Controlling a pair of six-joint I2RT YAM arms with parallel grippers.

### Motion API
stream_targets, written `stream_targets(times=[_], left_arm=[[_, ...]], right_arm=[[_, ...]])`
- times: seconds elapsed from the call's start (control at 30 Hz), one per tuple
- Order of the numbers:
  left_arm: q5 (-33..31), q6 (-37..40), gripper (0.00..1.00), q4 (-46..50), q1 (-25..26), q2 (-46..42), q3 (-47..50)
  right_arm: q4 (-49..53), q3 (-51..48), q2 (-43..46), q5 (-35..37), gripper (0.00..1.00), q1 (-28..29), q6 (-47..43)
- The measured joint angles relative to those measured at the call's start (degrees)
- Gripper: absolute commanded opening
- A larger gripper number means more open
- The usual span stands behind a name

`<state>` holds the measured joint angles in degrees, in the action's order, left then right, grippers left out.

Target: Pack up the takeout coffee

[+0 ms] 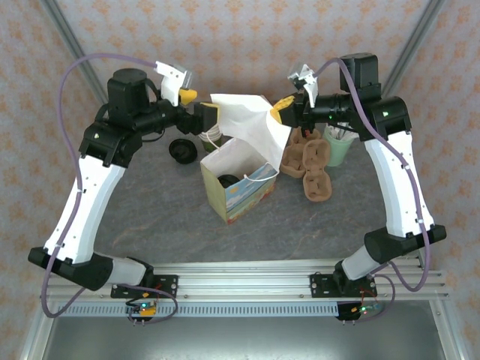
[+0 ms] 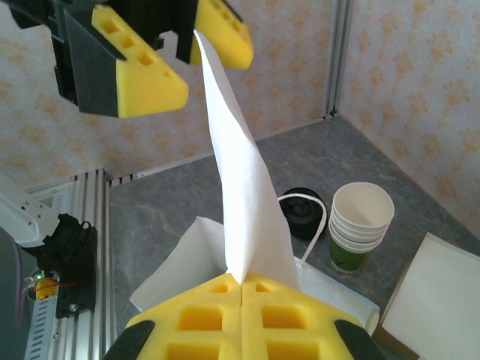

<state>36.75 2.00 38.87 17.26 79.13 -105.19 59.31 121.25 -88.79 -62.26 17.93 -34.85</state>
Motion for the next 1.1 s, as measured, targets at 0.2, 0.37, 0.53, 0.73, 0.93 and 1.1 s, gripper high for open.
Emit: stream_targets(times=[0.2,0.37,0.53,0.73,0.93,1.1], left_arm=[[9.8,6.2,0.66,3.0,0.0,7.7,-10.6],[17.7,9.9,0.22,7.3,1.6,12.6,-14.1],[17.6,8.6,0.03,8.9,3.7,11.6,-12.1],[10.1,1.4,0.0,8.0,7.5,3.9,-3.7],[1.0,-4.7,0.0,5.3,8.2,-1.8,5.3],[-4.4,-6.8,0.0,4.8,8.2,-1.1,8.3]], right_arm=[[0.3,1.7,-0.9,-1.3,0.0,0.0,-0.4],[0.1,1.8,-1.8,-0.5,0.0,0.0,1.0],[-1.9,1.9,-3.4,3.2,0.06,-0.1,4.4],[-4.2,1.8,-5.0,6.6,0.23,1.4,8.2],[-4.9,1.8,-6.6,10.0,0.35,2.3,10.5],[-5.1,1.8,-7.6,12.7,0.52,2.3,12.7]])
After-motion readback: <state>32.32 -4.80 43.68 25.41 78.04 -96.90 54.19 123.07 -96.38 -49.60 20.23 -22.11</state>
